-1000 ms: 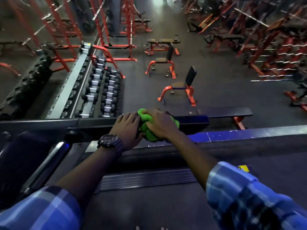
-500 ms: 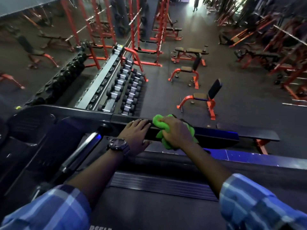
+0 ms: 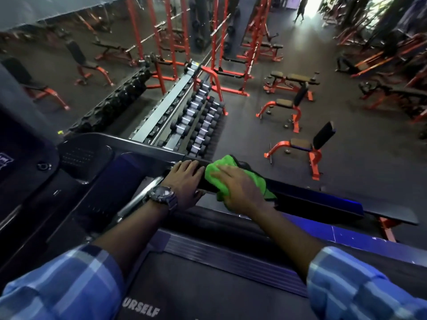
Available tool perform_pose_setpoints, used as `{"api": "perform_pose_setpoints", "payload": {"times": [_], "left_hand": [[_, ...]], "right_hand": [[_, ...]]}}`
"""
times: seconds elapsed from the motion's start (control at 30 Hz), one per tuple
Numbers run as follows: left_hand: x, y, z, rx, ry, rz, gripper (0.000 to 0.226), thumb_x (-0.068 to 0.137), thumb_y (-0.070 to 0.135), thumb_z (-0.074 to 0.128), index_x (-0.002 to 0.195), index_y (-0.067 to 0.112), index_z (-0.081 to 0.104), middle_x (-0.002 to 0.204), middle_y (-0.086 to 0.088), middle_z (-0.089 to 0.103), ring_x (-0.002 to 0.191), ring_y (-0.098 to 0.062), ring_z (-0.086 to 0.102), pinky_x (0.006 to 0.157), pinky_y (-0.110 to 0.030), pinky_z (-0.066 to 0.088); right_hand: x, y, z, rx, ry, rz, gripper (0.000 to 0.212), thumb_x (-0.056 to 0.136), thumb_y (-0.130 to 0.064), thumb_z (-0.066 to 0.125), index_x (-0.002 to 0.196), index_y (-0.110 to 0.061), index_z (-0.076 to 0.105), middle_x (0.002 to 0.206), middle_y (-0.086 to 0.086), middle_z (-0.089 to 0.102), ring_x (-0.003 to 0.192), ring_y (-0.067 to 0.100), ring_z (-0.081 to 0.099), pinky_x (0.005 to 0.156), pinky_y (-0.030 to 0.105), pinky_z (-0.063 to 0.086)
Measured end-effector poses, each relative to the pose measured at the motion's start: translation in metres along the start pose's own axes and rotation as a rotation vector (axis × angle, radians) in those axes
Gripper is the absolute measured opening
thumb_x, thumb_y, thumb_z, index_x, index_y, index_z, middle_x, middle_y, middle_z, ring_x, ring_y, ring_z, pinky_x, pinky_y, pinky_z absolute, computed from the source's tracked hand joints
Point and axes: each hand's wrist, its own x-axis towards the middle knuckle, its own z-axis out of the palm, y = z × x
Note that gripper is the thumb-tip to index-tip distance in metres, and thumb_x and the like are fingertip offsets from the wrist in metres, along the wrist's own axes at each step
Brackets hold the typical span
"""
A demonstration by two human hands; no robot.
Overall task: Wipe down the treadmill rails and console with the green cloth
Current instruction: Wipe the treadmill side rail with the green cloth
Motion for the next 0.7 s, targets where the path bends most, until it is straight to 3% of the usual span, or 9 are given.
{"api": "perform_pose_setpoints", "payload": {"times": [0.13,0.2,0.3,0.4,0.53,0.63,0.7], "left_hand": [[-0.015,-0.021,0.004,-0.014,0.015,-0.080,0.074,0.078,0.051,0.054,0.139,0.013,0.037,0.144,-0.014,0.037,0.133,-0.033,0.034,0.112,-0.045,0.025],[-0.019,-0.029,0.005,-0.048,0.006,-0.072,0.075,0.079,0.046,0.056,0.141,0.011,0.033,0.147,-0.014,0.033,0.135,-0.034,0.029,0.111,-0.044,0.027],[-0.018,-0.034,0.010,-0.116,-0.017,-0.070,0.077,0.078,0.035,0.057,0.142,0.004,0.029,0.148,-0.014,0.029,0.137,-0.033,0.025,0.113,-0.043,0.029],[-0.015,-0.036,0.018,-0.090,-0.028,-0.067,0.084,0.072,0.028,0.058,0.144,0.003,0.023,0.151,-0.013,0.025,0.140,-0.030,0.021,0.118,-0.041,0.019],[-0.014,-0.030,0.024,-0.066,0.020,-0.089,0.084,0.071,0.025,0.064,0.142,0.004,0.027,0.151,-0.014,0.024,0.141,-0.028,0.020,0.119,-0.037,0.011],[-0.010,-0.023,0.027,-0.063,0.031,-0.099,0.086,0.072,0.030,0.063,0.144,0.006,0.024,0.151,-0.015,0.024,0.141,-0.030,0.020,0.119,-0.040,0.014],[-0.010,-0.022,0.027,-0.101,0.032,-0.130,0.083,0.076,0.027,0.058,0.147,0.008,0.017,0.154,-0.012,0.019,0.143,-0.029,0.016,0.119,-0.040,0.013]], "right_hand": [[-0.030,0.044,-0.010,-0.359,-0.051,-0.435,0.042,0.091,-0.039,0.045,0.129,-0.027,0.059,0.143,-0.004,0.055,0.131,0.028,0.053,0.103,0.048,0.046],[-0.027,0.045,-0.016,-0.441,0.031,-0.478,0.038,0.096,-0.037,0.042,0.126,-0.023,0.062,0.137,0.001,0.061,0.124,0.031,0.057,0.097,0.046,0.050],[0.013,0.008,0.000,-0.511,0.178,-0.442,0.049,0.106,-0.033,0.024,0.121,-0.014,0.067,0.128,0.009,0.065,0.118,0.033,0.060,0.098,0.044,0.049],[0.047,-0.014,0.033,-0.541,0.222,-0.599,0.035,0.107,-0.021,0.036,0.116,-0.013,0.069,0.126,0.008,0.066,0.124,0.033,0.059,0.103,0.046,0.046],[0.050,0.000,0.034,-0.631,0.117,-0.842,0.024,0.103,-0.019,0.050,0.110,-0.015,0.072,0.119,0.003,0.070,0.124,0.028,0.059,0.108,0.045,0.042],[0.037,0.023,0.015,-0.642,-0.093,-0.978,0.021,0.100,-0.023,0.052,0.097,-0.022,0.072,0.112,0.000,0.070,0.118,0.023,0.060,0.114,0.038,0.034],[0.039,0.029,0.006,-0.660,-0.155,-1.015,0.028,0.102,-0.026,0.048,0.087,-0.022,0.071,0.103,-0.001,0.068,0.108,0.024,0.060,0.107,0.038,0.038]]}}
